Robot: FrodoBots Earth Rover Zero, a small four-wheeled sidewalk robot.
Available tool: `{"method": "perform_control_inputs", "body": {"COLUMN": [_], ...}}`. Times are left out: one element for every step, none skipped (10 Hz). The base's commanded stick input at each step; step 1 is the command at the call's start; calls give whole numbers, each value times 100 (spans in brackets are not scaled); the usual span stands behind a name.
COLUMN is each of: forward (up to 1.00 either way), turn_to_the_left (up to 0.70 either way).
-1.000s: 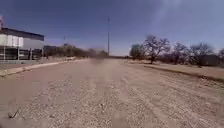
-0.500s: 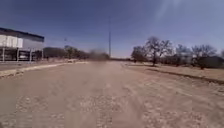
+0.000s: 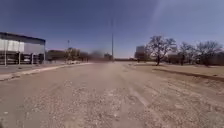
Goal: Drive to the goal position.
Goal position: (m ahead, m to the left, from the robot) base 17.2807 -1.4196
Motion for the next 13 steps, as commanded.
{"method": "perform_control_inputs", "body": {"forward": [100, 100, 100, 100, 100, 100, 100, 100, 100, 100, 100, 100, 100], "turn_to_the_left": [0, 0, 0, 0, 0, 0, 0, 0, 0, 0, 0, 0, 0]}}
